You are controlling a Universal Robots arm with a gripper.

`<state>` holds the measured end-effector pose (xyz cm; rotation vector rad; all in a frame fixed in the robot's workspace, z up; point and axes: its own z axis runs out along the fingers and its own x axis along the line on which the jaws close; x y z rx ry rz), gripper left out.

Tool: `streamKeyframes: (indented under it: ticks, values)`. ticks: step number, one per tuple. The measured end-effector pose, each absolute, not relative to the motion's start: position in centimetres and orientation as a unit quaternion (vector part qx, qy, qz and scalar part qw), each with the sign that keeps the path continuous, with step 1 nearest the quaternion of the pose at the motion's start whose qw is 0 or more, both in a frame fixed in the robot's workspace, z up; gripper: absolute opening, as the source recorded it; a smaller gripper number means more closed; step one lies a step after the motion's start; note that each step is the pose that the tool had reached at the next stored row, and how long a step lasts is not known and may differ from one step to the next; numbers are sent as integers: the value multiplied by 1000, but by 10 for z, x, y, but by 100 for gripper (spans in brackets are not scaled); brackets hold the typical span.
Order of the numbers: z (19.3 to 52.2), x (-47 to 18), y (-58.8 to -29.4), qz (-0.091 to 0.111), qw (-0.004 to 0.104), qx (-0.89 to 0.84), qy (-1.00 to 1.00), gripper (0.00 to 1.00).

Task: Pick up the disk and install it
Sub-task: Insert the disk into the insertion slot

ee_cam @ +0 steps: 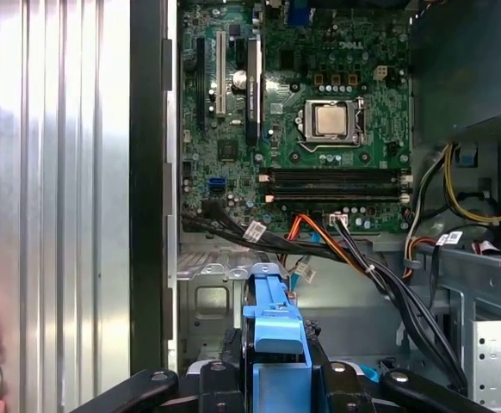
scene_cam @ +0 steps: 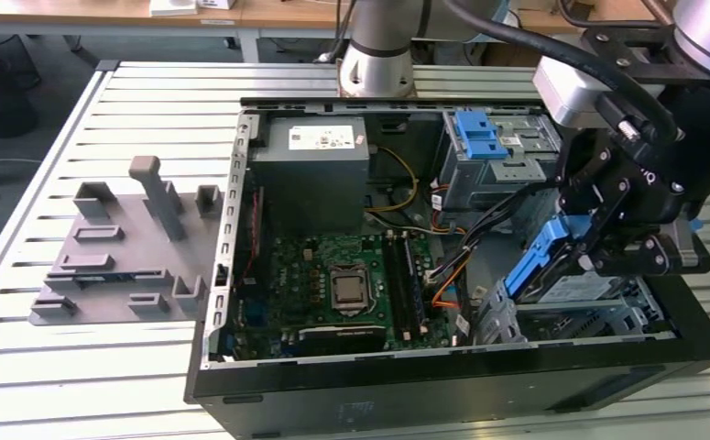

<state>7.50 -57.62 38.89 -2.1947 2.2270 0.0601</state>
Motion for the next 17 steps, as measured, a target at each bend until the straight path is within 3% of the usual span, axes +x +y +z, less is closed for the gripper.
streamKeyframes:
  ticks: [17]
  values:
    - [373, 75, -576, 19, 7, -702, 712, 36]
